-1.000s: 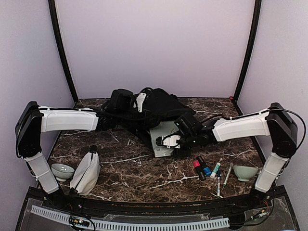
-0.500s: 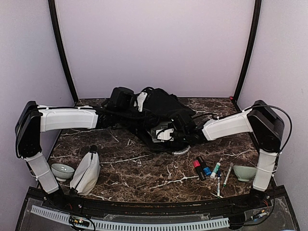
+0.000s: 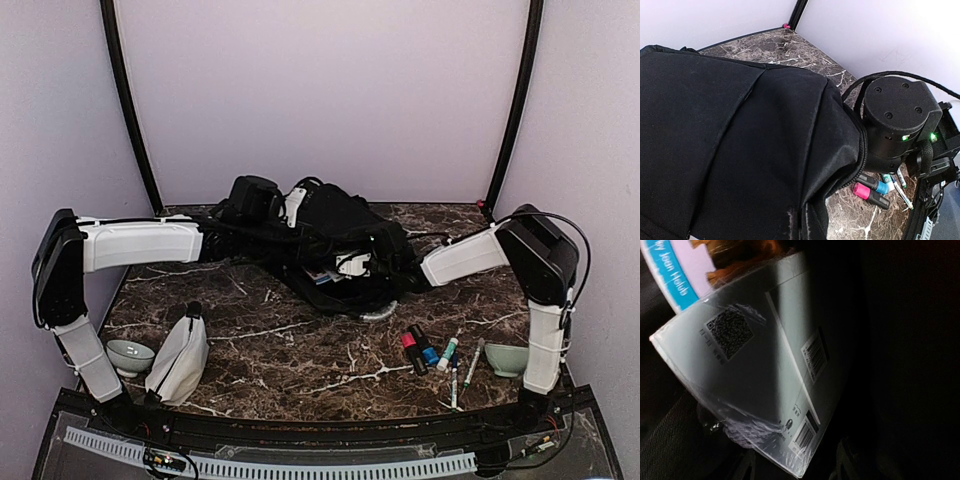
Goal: Pack the student bag
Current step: Adjust the book in the largest pocket of the bag.
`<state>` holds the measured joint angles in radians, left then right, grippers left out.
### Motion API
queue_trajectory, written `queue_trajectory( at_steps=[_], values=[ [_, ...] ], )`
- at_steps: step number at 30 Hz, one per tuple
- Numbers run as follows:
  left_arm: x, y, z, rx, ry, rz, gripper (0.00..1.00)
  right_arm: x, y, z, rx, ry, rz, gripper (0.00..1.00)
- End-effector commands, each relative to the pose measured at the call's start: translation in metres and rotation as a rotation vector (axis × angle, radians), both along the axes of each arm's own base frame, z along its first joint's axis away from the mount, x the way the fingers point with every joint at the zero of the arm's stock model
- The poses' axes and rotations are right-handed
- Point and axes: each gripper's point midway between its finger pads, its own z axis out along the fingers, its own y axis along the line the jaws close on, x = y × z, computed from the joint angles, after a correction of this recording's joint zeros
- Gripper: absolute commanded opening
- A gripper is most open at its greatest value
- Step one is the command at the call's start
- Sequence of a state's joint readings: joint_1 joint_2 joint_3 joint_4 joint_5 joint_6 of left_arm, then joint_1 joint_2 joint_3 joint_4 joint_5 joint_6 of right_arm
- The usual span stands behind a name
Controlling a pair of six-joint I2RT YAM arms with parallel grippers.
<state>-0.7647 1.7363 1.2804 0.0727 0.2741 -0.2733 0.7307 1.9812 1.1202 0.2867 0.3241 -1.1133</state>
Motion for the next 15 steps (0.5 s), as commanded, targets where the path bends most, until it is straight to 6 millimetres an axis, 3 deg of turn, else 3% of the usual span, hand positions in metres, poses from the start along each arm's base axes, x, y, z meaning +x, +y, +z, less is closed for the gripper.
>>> queue_trajectory(
  at_steps=[1,4,7,15],
  values=[
    [-0.007,-0.017,0.047,-0.112,-0.056,-0.075,0.0,0.028,0.011,0.03,0.161,-0.161,-0.113,0.56],
    [-0.007,-0.016,0.046,-0.11,-0.054,-0.073,0.0,0.031,0.008,0.036,0.207,-0.186,-0.156,0.56],
    [-0.006,-0.014,0.046,-0.107,-0.055,-0.066,0.0,0.018,0.007,0.03,0.218,-0.107,-0.14,0.57],
    [-0.002,-0.013,0.039,-0.103,-0.036,-0.049,0.0,-0.061,0.012,0.026,0.246,0.282,-0.004,0.62]
  ],
)
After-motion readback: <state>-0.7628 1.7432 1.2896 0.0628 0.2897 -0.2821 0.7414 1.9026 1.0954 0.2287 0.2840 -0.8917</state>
